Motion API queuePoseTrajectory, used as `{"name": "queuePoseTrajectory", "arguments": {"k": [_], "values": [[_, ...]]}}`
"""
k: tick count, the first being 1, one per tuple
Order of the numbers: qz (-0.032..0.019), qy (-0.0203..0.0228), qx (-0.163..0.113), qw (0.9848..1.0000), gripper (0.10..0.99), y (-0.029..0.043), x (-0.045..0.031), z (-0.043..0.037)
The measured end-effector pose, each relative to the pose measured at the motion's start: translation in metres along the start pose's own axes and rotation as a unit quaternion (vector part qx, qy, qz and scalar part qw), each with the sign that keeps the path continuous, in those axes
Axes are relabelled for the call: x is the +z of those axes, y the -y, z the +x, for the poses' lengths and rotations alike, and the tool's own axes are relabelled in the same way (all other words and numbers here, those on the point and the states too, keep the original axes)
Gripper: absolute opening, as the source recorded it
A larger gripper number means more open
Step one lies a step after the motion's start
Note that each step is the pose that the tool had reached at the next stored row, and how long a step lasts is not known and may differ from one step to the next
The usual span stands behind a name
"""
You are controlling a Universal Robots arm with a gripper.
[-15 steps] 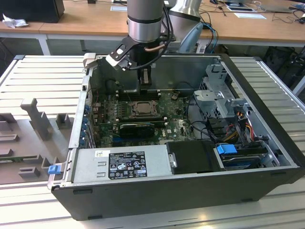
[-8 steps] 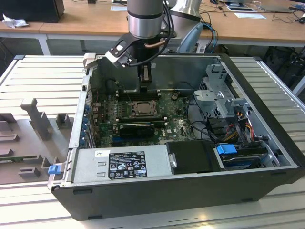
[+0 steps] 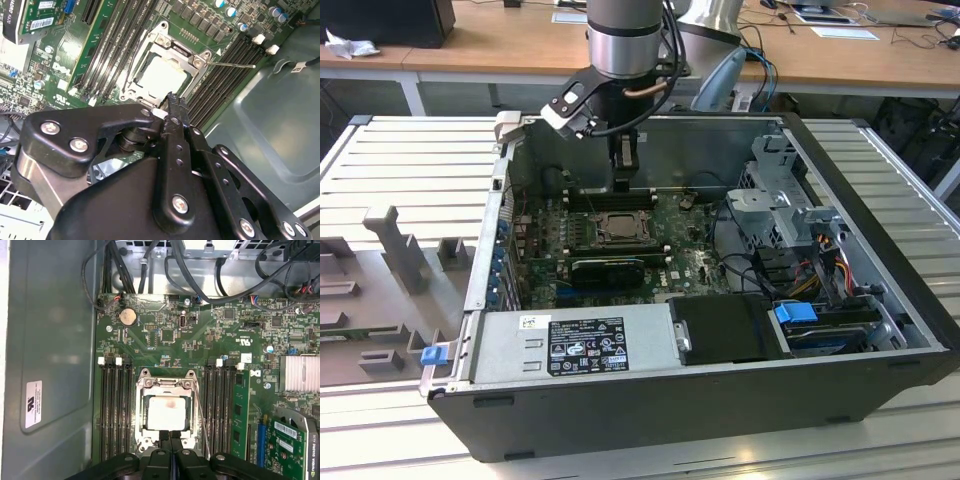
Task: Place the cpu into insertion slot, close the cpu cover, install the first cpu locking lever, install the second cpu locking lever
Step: 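Install the first cpu locking lever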
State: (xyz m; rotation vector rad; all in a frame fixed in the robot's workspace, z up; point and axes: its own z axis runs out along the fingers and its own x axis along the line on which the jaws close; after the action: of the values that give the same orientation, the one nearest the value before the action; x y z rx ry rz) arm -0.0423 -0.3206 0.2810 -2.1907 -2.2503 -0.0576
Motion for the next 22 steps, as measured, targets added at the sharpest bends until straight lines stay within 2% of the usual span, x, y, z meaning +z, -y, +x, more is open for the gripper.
{"name": "queuePoseTrajectory", "arguments": {"k": [18, 22], "values": [[0.0001, 0.0001, 0.000, 1.0000, 0.106, -0.0002, -0.0074, 0.0002], [0.0001, 0.0001, 0.000, 1.0000, 0.106, -0.0004, -0.0153, 0.0004]]}}
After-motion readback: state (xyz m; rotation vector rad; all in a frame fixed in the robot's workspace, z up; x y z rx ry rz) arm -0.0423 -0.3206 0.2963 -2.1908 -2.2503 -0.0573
